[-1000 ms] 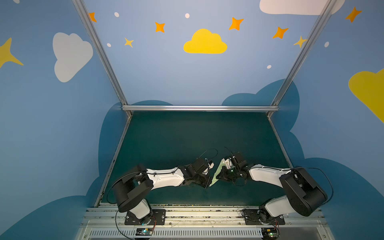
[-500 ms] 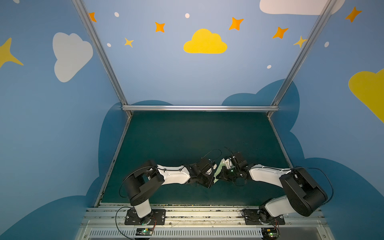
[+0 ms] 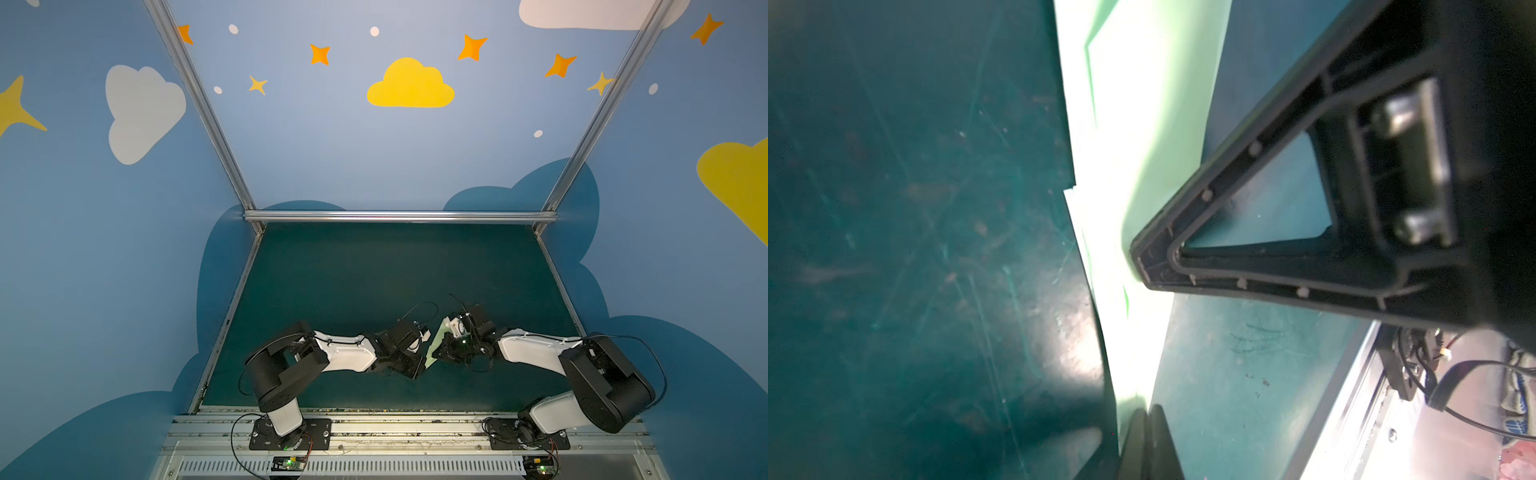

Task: Fold a paper plane with a square sheet of paper (fold left side to right side)

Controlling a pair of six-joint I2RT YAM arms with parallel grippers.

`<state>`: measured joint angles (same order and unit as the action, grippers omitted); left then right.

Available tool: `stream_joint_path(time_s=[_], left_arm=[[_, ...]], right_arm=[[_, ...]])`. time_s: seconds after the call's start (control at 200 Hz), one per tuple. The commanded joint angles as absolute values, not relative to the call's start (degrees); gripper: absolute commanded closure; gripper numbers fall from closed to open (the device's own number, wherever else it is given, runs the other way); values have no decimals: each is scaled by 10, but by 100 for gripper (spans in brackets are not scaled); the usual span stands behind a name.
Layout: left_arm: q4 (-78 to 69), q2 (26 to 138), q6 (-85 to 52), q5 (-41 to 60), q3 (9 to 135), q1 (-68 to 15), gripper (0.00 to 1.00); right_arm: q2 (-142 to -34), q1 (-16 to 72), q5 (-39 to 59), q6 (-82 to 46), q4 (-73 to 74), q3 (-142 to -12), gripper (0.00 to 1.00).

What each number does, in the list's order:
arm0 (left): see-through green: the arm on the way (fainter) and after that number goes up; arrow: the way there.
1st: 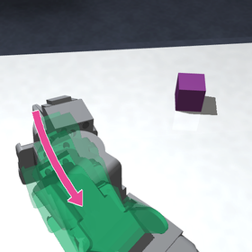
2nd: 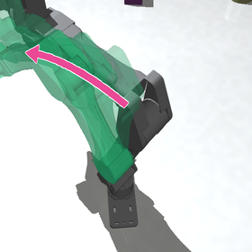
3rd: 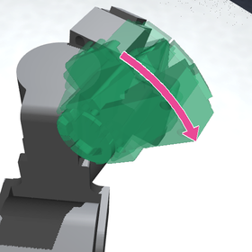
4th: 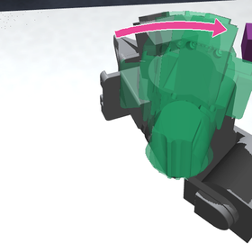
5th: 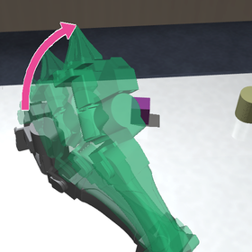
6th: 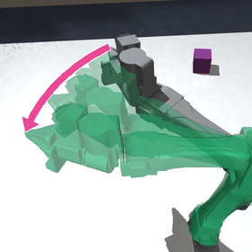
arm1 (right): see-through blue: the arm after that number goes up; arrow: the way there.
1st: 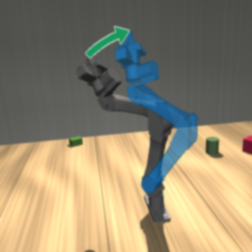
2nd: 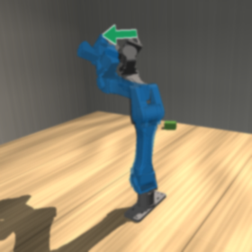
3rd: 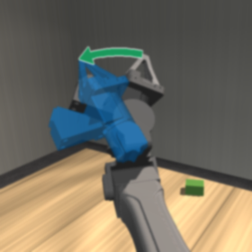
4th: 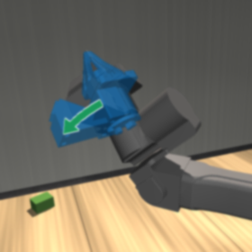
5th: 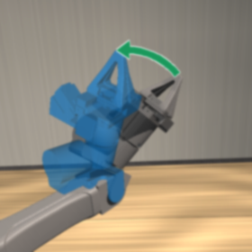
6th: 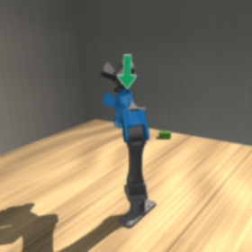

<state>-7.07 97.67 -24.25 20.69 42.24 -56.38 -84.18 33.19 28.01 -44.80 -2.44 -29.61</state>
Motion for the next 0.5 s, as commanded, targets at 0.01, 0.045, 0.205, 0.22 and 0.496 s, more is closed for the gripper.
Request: stream_joint_path(time_s=[0.01,0.045,0.205,0.22,0.496], left_arm=[[-40,965,-257,187,375,-564,97],[-38,955,-260,185,366,-564,97],[-15,914,-264,182,362,-564,97],[-14,911,-264,183,364,-565,97],[-11,928,-252,201,448,-563,97]], right_arm=[[-846,327,233,-449,-75,-277,100],[-846,327,233,-449,-76,-277,100],[-845,327,230,-450,-74,-274,100],[-844,327,230,-451,-74,-274,100],[-844,327,229,-455,-69,-266,100]])
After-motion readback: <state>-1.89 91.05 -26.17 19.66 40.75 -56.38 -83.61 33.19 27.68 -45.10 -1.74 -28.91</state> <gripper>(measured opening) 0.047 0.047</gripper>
